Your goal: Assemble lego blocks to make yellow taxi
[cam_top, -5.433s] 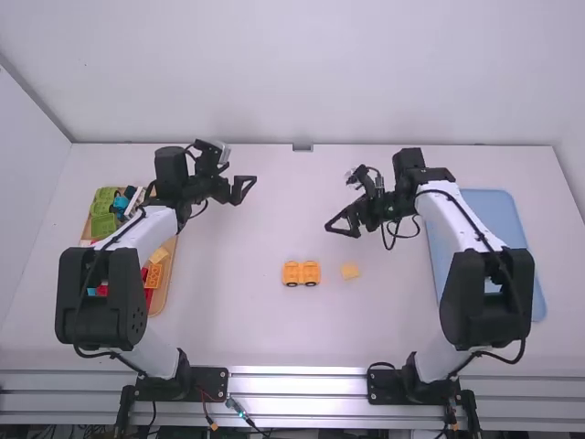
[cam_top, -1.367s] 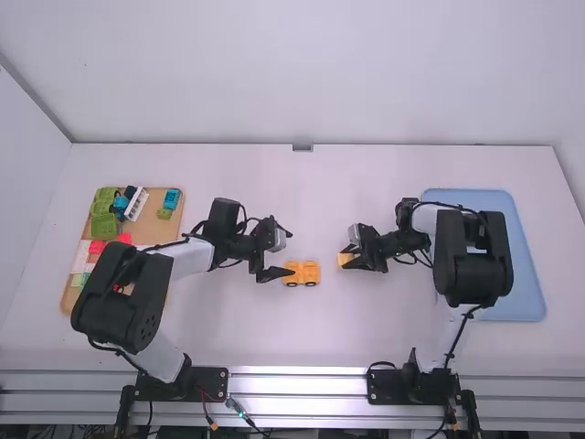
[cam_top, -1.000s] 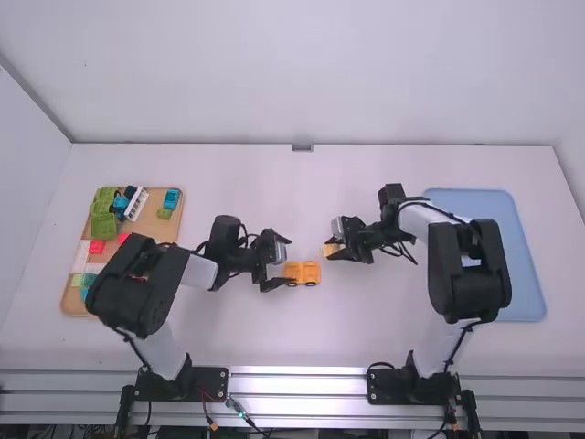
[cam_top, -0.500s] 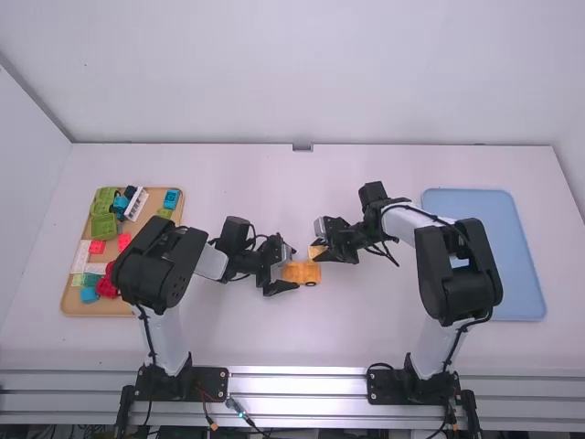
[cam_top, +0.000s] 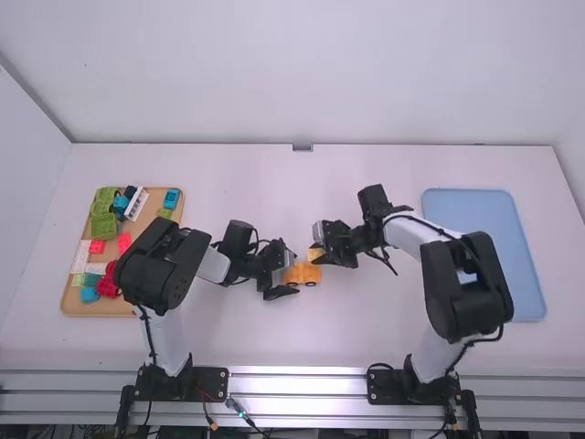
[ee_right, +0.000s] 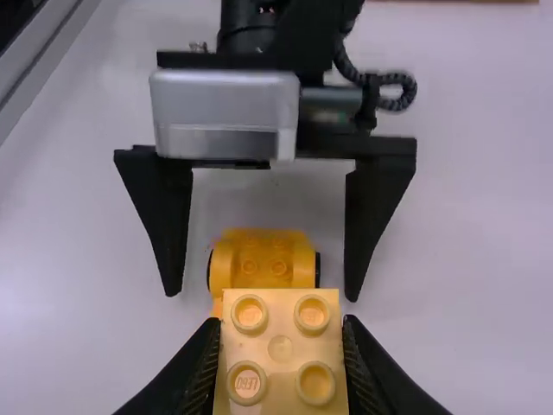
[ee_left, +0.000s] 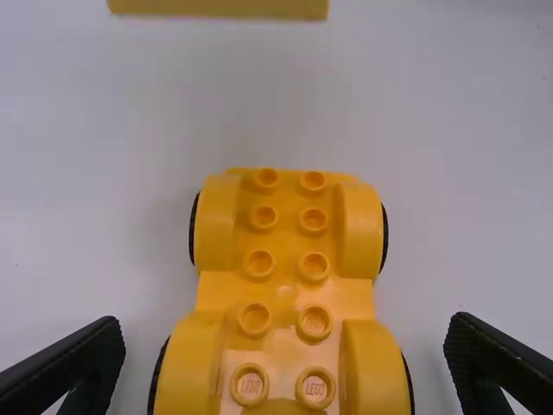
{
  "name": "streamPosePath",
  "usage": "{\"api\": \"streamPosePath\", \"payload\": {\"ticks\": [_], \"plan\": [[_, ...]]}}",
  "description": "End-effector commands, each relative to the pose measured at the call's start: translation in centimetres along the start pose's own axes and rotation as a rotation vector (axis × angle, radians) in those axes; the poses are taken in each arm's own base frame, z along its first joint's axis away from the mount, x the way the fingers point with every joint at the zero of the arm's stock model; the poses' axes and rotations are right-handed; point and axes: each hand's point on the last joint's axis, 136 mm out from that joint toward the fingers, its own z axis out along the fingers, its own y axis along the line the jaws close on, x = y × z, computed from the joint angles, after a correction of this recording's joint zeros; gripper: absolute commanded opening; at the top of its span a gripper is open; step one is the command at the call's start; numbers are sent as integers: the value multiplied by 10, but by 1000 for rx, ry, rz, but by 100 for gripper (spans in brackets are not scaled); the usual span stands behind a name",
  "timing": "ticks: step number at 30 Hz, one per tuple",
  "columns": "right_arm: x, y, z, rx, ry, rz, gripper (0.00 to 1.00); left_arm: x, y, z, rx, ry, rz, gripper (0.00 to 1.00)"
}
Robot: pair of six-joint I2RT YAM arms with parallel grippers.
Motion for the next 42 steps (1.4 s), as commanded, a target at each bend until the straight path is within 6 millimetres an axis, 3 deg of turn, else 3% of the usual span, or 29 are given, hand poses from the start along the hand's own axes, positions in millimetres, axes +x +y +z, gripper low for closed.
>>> {"api": "streamPosePath", "payload": {"ticks": [1, 7, 16, 29, 37, 40, 42], "plan": [[-6, 7, -1, 33, 22, 29, 10, 0, 0, 5, 15, 2, 13, 99], [3, 1, 8, 148, 6, 84, 14, 0, -1, 6, 17, 8, 41, 99], [8, 14, 11, 120, -10, 95, 16, 4, 5, 12, 25, 6, 32, 100], [26, 11, 26, 94, -29, 167, 15, 8, 7, 15, 29, 11, 54, 70], [34, 12, 30, 87, -19, 195, 13, 5, 10, 15, 25, 7, 58, 63], [40, 8, 31, 107, 5, 245, 12, 4, 10, 15, 26, 5, 59, 67], [40, 8, 31, 108, 8, 239, 11, 5, 10, 15, 24, 9, 56, 84]]}}
